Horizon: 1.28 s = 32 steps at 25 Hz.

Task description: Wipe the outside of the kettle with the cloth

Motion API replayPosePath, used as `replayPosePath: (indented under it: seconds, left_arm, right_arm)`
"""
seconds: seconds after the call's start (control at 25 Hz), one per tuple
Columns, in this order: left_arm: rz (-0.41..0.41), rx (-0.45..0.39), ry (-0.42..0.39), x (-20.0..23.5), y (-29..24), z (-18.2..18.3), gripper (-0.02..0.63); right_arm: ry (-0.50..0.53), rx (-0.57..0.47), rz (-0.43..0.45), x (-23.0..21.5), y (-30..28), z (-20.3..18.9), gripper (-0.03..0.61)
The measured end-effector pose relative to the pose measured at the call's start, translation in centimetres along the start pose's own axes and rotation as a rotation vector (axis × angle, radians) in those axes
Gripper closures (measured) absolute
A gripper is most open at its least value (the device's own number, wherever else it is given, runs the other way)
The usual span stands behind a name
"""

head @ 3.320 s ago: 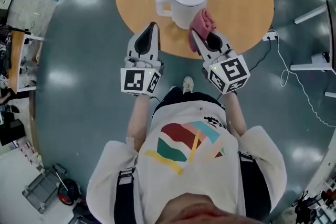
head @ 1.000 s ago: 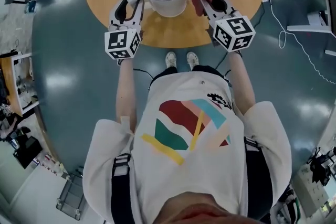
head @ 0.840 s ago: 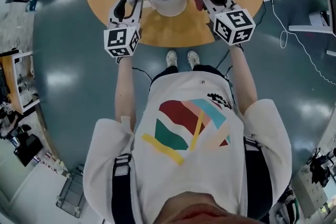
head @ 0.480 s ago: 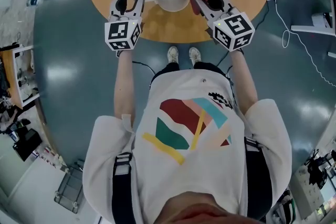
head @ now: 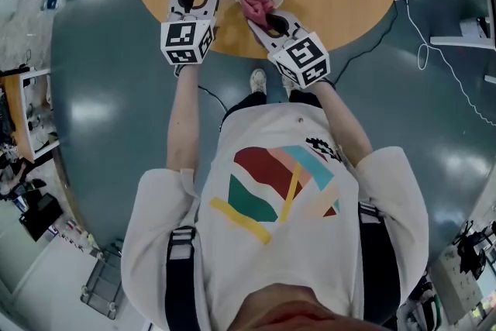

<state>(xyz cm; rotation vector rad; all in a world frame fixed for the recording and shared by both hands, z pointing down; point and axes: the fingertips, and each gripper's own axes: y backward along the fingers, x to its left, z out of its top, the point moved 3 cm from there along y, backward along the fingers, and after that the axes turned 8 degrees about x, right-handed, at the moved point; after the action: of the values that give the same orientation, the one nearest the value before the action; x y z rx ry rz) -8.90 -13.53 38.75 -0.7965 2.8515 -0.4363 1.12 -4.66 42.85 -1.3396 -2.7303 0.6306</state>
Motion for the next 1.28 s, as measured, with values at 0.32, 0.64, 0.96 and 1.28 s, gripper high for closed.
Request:
replayPosePath:
  seconds: [0.32, 0.64, 0.96, 1.28]
  left_arm:
    - [-0.052, 0.002, -0.019, 0.2, 0.6, -0.2, 0.407]
    - [-0.051, -0.006, -0.017, 0.3, 0.4, -0.1, 0.407]
    - [-0.026, -0.015, -0.011, 0.1, -0.1, -0.2, 0.407]
    - [-0.006, -0.015, -0.011, -0.3, -0.2, -0.1, 0.407]
  right_arm:
    - [0.064, 0.008, -0.113, 1.4, -6.4, 0.3, 0.534]
    - [0.01, 0.021, -0.158, -0.5, -6.1, -0.6, 0.534]
    - [-0.061, 0.007, -0.189, -4.4, -1.0, -2.8, 0.534]
    - [-0.091, -0.009, -0.201, -7.8, 2.2, -3.2, 0.534]
